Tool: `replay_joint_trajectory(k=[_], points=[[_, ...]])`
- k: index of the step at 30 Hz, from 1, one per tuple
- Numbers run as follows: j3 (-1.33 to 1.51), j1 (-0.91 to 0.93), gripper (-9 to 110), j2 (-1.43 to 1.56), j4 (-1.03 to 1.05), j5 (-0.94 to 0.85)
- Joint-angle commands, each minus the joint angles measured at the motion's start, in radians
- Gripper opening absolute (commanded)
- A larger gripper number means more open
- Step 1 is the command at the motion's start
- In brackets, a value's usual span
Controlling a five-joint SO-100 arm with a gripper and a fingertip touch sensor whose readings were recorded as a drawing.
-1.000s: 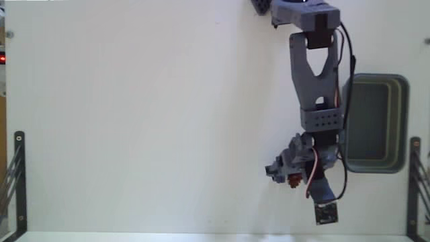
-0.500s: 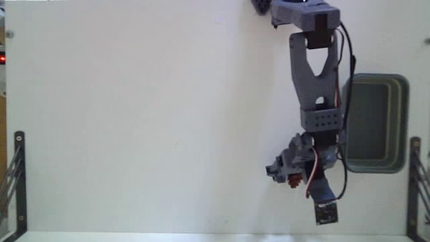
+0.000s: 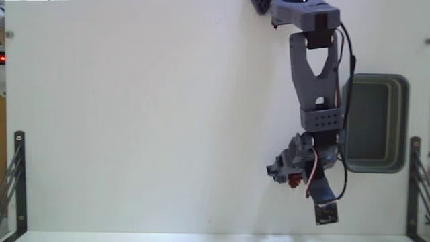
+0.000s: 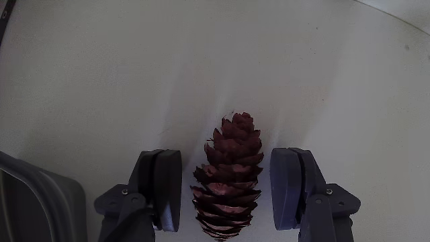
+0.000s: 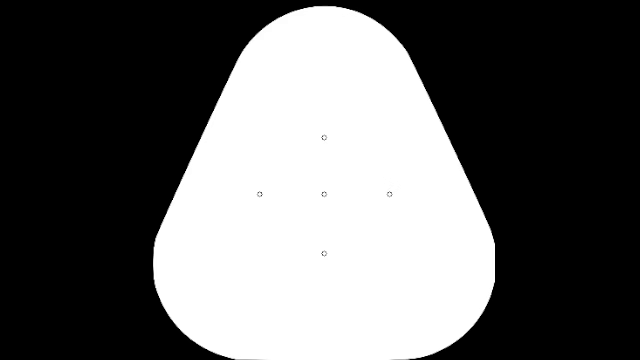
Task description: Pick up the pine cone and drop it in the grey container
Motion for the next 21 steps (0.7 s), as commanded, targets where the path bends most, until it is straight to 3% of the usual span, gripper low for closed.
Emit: replay_joint_trajectory(k=[1,21], points=[[-0.005,-0.016,78,0.044,-0.017,0.005],[-0.005,-0.016,72,0.044,-0.017,0.005]])
